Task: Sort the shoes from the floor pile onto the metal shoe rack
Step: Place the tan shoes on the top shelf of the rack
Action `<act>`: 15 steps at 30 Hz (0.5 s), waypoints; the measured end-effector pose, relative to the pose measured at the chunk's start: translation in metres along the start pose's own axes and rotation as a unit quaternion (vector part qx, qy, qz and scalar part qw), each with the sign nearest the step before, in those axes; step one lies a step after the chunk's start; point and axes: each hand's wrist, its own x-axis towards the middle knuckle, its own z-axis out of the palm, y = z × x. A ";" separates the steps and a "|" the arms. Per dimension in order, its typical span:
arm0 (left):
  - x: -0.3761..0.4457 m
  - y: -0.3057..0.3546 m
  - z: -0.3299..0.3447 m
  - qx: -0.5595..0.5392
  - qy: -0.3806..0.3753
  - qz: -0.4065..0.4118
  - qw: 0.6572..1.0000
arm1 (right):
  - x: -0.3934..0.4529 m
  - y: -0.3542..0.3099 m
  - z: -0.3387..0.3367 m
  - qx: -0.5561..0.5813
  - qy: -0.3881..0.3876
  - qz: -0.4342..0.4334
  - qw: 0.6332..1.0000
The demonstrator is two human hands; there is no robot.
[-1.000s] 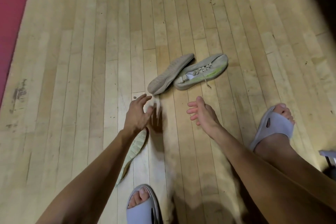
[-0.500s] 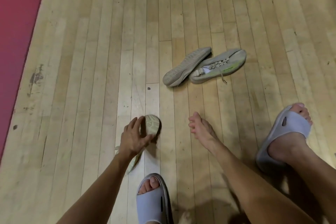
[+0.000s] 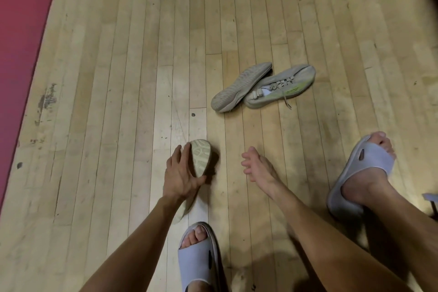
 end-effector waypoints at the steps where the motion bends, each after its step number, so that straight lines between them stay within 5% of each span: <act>1: -0.002 0.007 -0.007 -0.033 0.002 0.005 0.999 | -0.006 -0.005 -0.004 -0.004 0.006 -0.008 1.000; 9: -0.028 0.105 -0.089 -0.213 0.056 0.115 0.969 | -0.088 -0.061 -0.061 0.078 0.075 -0.107 0.988; 15: -0.089 0.218 -0.185 -0.385 -0.015 0.201 0.901 | -0.203 -0.116 -0.104 0.156 0.108 -0.211 0.959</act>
